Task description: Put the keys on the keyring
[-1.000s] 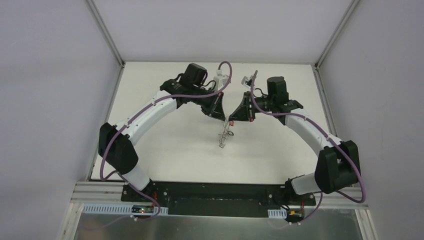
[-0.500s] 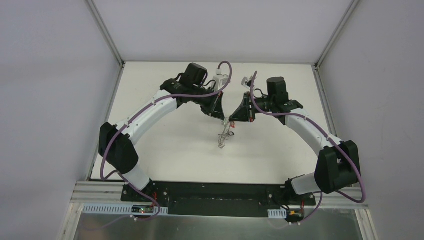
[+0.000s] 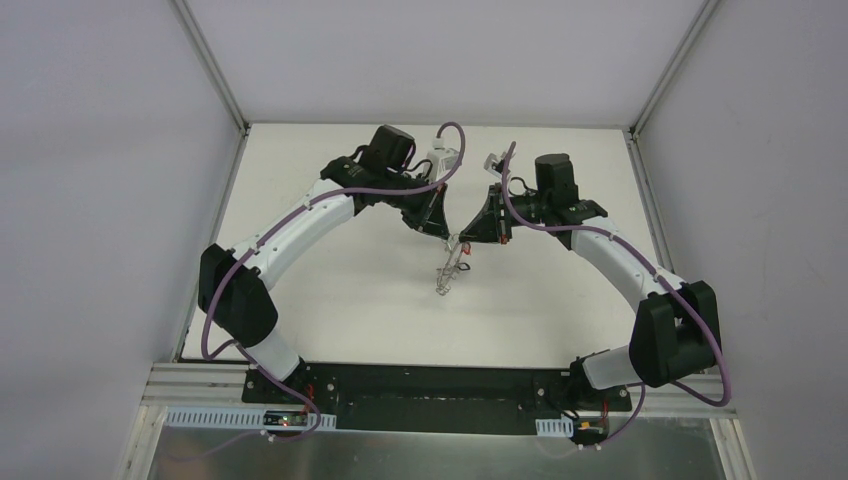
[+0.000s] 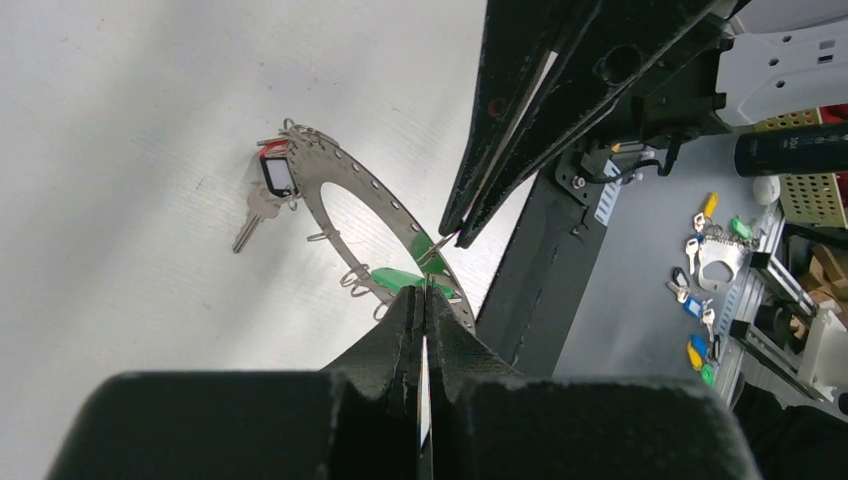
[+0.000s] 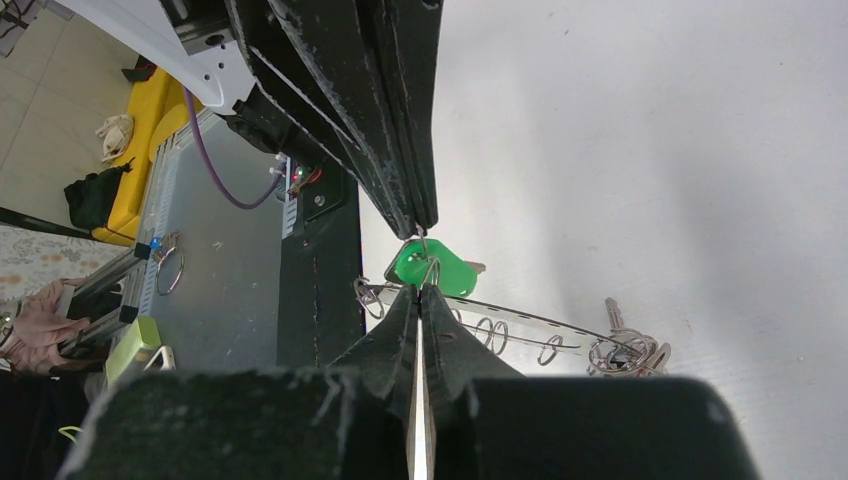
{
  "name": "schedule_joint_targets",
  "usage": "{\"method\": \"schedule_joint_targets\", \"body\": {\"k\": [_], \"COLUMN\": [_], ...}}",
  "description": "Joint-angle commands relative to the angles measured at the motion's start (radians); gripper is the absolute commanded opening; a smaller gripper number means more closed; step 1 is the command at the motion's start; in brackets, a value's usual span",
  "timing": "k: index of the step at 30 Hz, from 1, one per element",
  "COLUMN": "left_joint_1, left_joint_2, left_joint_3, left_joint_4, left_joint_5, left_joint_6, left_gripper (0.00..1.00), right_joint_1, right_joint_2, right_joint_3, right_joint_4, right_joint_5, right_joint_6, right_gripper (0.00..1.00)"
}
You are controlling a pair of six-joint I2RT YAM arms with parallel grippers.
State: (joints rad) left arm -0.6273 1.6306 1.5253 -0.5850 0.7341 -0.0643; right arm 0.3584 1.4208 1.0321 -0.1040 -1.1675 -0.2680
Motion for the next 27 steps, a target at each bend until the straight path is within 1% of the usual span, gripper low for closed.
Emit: {"method": "schedule_joint_targets", "body": {"k": [1, 6, 20, 27], "left_joint_1": [0.001, 0.000, 0.000, -0.002], "left_joint_2": [0.000, -0.001, -0.008, 0.004], "left_joint_3": [0.052, 0.056, 0.046, 0.046], "left_joint_4": [-0.011, -0.017, -0.028, -0.018], "left_joint_5": [0.067, 0.096, 0.052, 0.055], "left_joint_6": [0.011, 0.024, 0.052, 0.046], "left_gripper": [0.00, 0.00, 0.00, 0.00], "right_joint_1": [-0.003, -0.003, -0.003, -0.003], "right_joint_2": [-0.026, -0.025, -0.018, -0.018], "right_joint_3": [0.008, 0.008, 0.016, 0.017], "right_joint_4": [0.019, 0.018, 0.014, 0.013], "right_joint_5": [-0.049, -0.053, -0.057, -0.058], "right_joint_6": [-0.025, -0.028, -0.022, -0.021], "right_gripper": [0.00, 0.00, 0.00, 0.00]}}
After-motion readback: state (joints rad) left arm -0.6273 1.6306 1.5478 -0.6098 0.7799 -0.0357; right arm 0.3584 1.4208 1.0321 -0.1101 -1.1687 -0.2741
